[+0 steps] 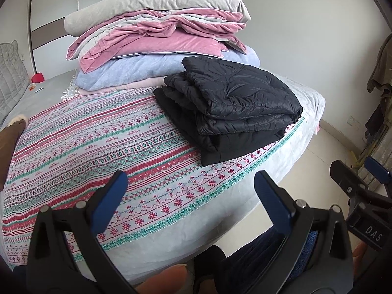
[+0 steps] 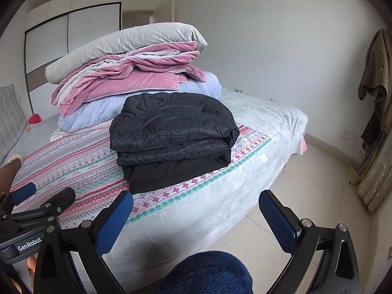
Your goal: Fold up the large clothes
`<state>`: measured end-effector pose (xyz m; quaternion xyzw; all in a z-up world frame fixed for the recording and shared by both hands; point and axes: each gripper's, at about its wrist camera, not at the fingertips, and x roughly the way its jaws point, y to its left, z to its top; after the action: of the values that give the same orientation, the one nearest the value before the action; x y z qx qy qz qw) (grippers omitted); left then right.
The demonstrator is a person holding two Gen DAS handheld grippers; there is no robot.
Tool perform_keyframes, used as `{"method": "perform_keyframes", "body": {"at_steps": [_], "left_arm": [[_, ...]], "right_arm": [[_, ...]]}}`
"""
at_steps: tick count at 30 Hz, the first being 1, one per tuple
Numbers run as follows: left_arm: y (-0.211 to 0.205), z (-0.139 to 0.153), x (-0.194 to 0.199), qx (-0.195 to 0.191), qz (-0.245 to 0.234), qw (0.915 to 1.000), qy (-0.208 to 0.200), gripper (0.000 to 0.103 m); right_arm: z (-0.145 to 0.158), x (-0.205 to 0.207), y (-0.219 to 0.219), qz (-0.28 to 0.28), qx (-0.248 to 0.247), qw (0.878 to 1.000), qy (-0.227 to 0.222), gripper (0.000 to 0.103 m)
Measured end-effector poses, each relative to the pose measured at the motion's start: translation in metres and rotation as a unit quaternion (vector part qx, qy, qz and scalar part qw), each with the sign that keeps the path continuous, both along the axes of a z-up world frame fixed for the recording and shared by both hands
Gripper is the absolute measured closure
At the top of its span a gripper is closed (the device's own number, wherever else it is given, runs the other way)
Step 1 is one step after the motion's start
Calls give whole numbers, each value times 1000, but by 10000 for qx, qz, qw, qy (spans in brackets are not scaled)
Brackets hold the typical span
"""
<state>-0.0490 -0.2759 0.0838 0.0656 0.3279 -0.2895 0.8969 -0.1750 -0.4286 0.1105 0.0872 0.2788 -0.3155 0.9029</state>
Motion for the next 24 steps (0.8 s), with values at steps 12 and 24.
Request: {"method": "perform_keyframes", "body": {"at_steps": [12,24], "left_arm": [[-2,-2,0,24,-24,10000,-3,1],[-2,-4,-1,40,-33,10000,-2,1]], "right_arm": [[-1,0,0,-30,6,10000,38,0],[-3,3,0,-31,23,10000,72,0]]}}
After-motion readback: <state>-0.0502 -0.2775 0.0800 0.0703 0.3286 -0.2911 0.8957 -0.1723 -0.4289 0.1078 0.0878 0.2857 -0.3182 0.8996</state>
